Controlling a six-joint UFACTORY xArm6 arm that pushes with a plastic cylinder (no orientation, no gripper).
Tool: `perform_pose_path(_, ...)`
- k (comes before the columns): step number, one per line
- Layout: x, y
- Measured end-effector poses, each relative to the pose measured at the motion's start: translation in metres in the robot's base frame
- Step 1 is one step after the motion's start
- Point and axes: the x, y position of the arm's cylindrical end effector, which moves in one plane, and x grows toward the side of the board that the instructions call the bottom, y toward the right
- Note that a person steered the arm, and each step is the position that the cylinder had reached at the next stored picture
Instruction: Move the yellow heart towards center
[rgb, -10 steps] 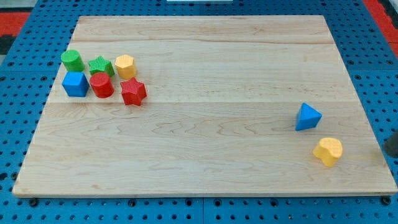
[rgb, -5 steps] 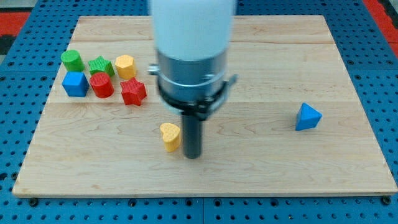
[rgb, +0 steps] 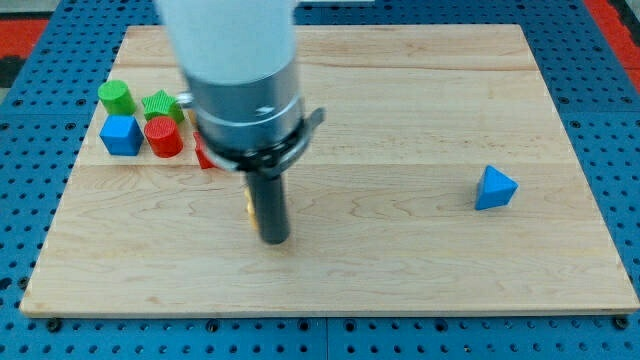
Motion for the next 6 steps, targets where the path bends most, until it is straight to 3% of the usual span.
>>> perform_pose_path(1,-0.031,0.022)
perform_pose_path(2,-0.012,0.015)
perform_pose_path(3,0.012,-0.047)
perform_pose_path(4,-0.005,-0.100)
perform_pose_path(6,-0.018,0.020)
